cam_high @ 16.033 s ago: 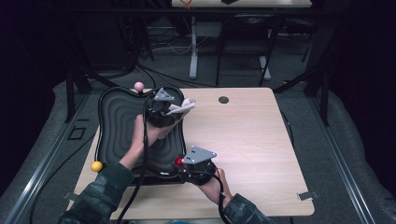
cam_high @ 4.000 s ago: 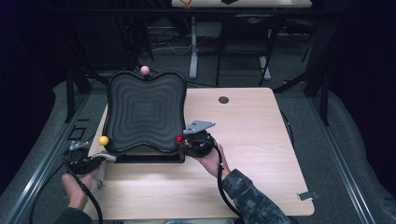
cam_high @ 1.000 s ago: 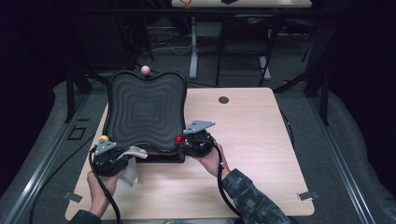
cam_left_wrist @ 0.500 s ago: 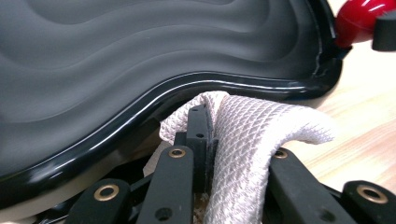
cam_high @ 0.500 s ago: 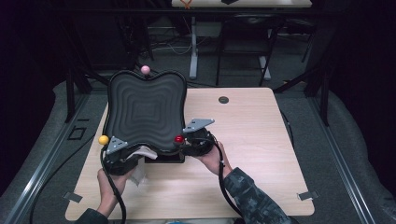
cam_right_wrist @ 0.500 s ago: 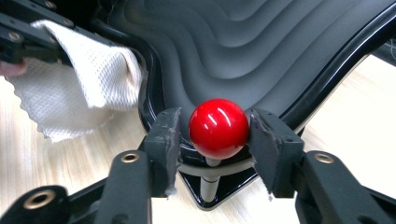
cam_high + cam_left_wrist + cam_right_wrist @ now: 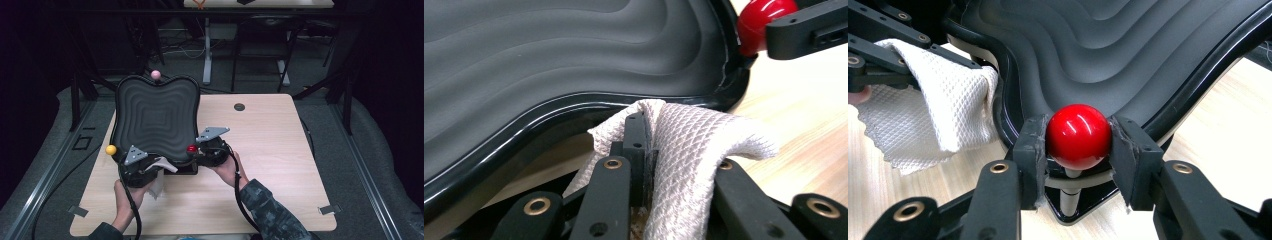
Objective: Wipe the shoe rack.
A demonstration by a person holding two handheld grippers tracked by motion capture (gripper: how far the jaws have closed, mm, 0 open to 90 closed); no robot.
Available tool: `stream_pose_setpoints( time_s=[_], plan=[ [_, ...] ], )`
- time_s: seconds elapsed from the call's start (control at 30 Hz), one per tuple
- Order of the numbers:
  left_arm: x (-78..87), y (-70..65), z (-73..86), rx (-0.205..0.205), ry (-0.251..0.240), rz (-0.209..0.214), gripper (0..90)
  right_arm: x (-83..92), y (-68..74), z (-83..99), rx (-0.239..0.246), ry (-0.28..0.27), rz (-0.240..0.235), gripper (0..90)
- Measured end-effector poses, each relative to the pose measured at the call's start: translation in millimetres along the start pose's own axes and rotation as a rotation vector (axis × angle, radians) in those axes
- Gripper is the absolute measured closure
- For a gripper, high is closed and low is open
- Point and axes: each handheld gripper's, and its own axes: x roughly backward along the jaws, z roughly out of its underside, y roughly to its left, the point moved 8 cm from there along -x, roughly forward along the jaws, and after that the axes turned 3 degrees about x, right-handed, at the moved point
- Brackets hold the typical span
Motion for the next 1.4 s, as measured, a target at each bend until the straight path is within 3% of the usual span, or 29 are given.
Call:
stream_pose_setpoints(
  time_s=[0.43, 0.73, 1.1, 1.4],
  plan=[
    [-5.6, -30.7, -5.6, -0.037, -0.016, 0.067, 79.9, -0.2, -1.9, 0.2, -0.017, -0.003, 0.004, 59.6],
    [-25.4, -57.1, -2.7, -0.084, 0.010, 0.114, 79.9, -0.3, -1.7, 0.3, -0.025, -0.004, 0.000, 59.6],
    [-45.3, -68.6, -2.3, -0.100, -0.002, 0.119, 80.1, -0.5, -2.1, 0.5, -0.030, -0.005, 0.002, 59.7],
    [-40.0, -64.5, -0.6, -0.100, -0.009, 0.112, 80.2, -0.8, -1.5, 0.6, -0.026, -0.009, 0.004, 59.7]
  ],
)
